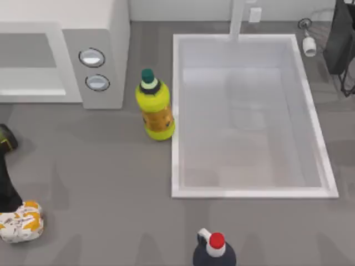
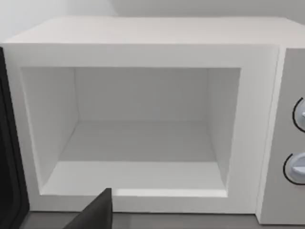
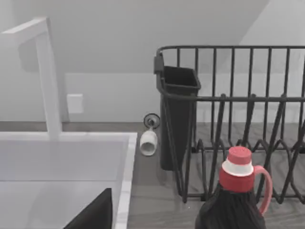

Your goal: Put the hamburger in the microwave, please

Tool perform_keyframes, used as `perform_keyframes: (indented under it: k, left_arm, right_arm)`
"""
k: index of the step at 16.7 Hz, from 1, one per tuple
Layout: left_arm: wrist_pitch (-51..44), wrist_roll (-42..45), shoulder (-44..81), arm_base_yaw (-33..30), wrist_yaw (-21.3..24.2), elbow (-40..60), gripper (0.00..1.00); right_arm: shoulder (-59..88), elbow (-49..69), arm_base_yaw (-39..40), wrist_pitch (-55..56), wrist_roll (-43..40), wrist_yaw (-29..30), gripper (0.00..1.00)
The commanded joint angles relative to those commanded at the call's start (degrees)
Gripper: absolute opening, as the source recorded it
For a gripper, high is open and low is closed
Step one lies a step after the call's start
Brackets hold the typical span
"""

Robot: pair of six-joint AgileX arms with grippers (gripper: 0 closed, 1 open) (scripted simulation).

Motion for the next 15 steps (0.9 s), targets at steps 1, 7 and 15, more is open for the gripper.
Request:
perform_keyframes:
  k: [1, 7, 15]
  left_arm:
    - [0.0, 0.0, 0.0, 0.0, 0.0, 0.0, 1.0]
    - [-7.2, 8.4, 9.3, -0.7, 0.0, 6.6, 1.0]
    - [-31.7, 37.3, 47.7, -3.1, 0.1, 28.9, 1.0]
  right_arm:
    - [0.0, 0.0, 0.0, 0.0, 0.0, 0.0, 1.0]
    - [0.0, 0.0, 0.0, 0.0, 0.0, 0.0, 1.0]
    - [0.0, 0.0, 0.0, 0.0, 0.0, 0.0, 1.0]
